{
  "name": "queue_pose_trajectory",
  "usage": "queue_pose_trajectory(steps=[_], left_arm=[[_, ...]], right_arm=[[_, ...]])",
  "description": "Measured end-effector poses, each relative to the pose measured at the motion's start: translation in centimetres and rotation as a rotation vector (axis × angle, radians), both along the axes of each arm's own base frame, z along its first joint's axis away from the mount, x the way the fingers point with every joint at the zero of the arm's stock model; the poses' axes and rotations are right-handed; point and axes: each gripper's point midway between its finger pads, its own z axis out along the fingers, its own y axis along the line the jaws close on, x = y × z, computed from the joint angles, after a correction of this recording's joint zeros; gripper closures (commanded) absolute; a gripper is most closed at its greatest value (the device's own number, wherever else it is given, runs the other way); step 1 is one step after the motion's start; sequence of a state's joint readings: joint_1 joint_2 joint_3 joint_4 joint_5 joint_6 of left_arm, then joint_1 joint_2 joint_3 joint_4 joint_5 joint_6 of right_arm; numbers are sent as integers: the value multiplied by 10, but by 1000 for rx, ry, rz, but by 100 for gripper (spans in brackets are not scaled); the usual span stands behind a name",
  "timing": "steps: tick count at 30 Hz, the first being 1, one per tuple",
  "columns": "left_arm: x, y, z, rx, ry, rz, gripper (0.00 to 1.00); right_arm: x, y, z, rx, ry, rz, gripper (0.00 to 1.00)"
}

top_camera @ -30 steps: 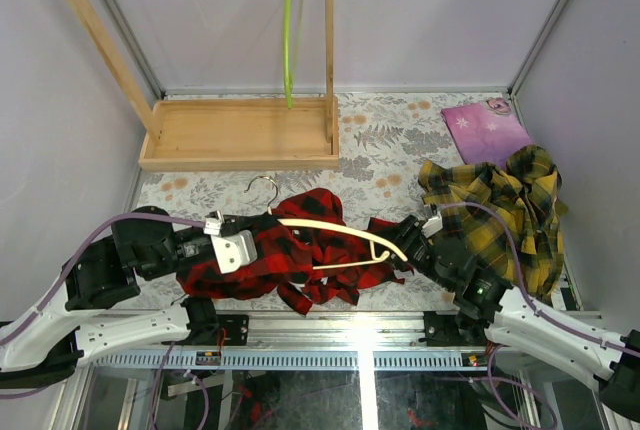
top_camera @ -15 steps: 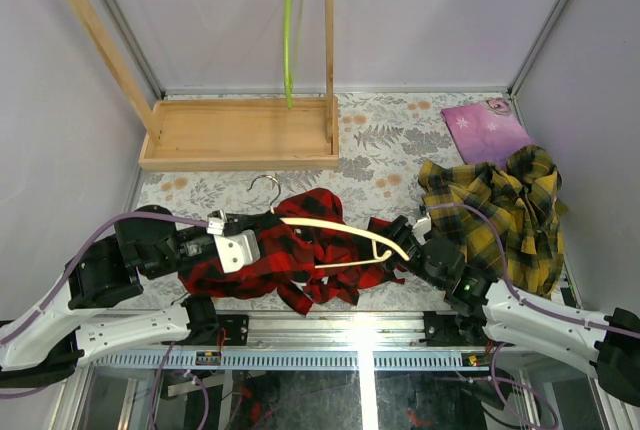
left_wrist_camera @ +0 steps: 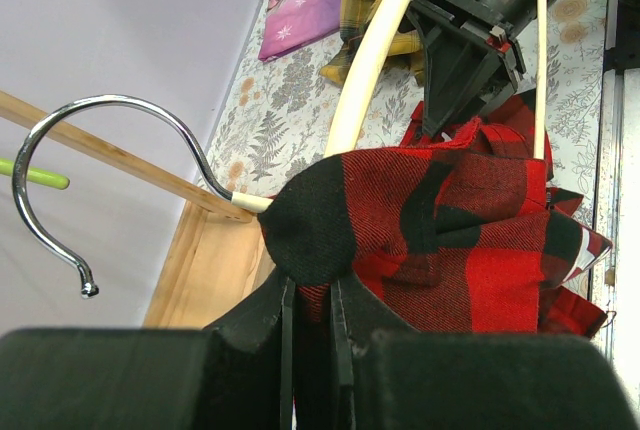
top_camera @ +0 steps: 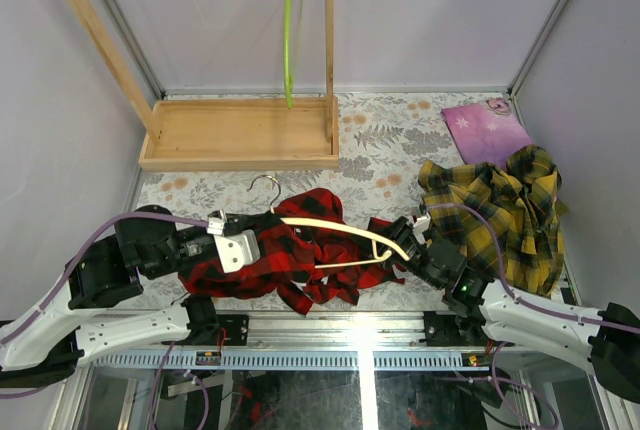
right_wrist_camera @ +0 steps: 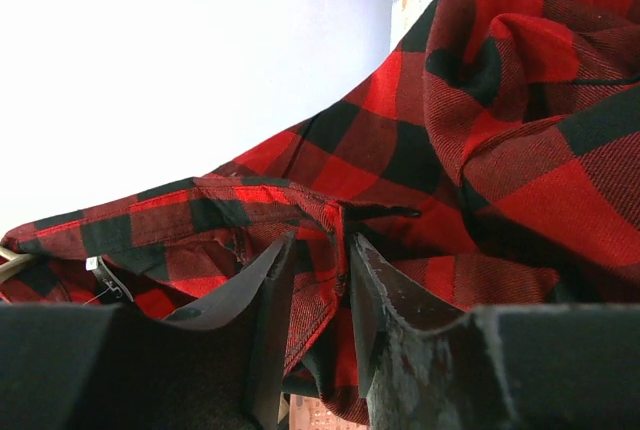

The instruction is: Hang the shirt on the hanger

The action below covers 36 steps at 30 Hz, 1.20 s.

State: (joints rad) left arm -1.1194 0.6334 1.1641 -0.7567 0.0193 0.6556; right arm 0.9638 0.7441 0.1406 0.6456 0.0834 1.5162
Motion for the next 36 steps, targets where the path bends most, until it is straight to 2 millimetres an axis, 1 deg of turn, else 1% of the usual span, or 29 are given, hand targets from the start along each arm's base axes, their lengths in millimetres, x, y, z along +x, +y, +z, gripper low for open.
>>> queue_pose_trajectory(steps=[3,5,6,9,15,17,22,32,34,36], left_arm=[[0,0,0,0,0,0,100],[0,0,0,0,0,0,100],[0,0,0,0,0,0,100],[0,0,0,0,0,0,100],[0,0,0,0,0,0,100],[0,0,0,0,0,1,100],[2,1,0,1,-3,13,100],[7,9,3,-6,-17,54,100],[8,10,3,-5,-18,62,100],[8,10,3,-4,-20,67,100]], right_arm=[[-1,-1,3,8,-6,1,60],[-2,-1,5,15,-10,2,60],[-2,-1,6,17,-11,3,62],[-2,-1,6,18,-11,3,71],[-3,-3,7,26,-15,3,94],[-4,-5,10,30,-25,2,99],[-8,-13,16,21,-60,-5,100],[-11,-44,10,-84,-105,-80,100],[-11,-49,14,-111,-115,-91,100],[-12,-54,24,-131,-132,-102,100]])
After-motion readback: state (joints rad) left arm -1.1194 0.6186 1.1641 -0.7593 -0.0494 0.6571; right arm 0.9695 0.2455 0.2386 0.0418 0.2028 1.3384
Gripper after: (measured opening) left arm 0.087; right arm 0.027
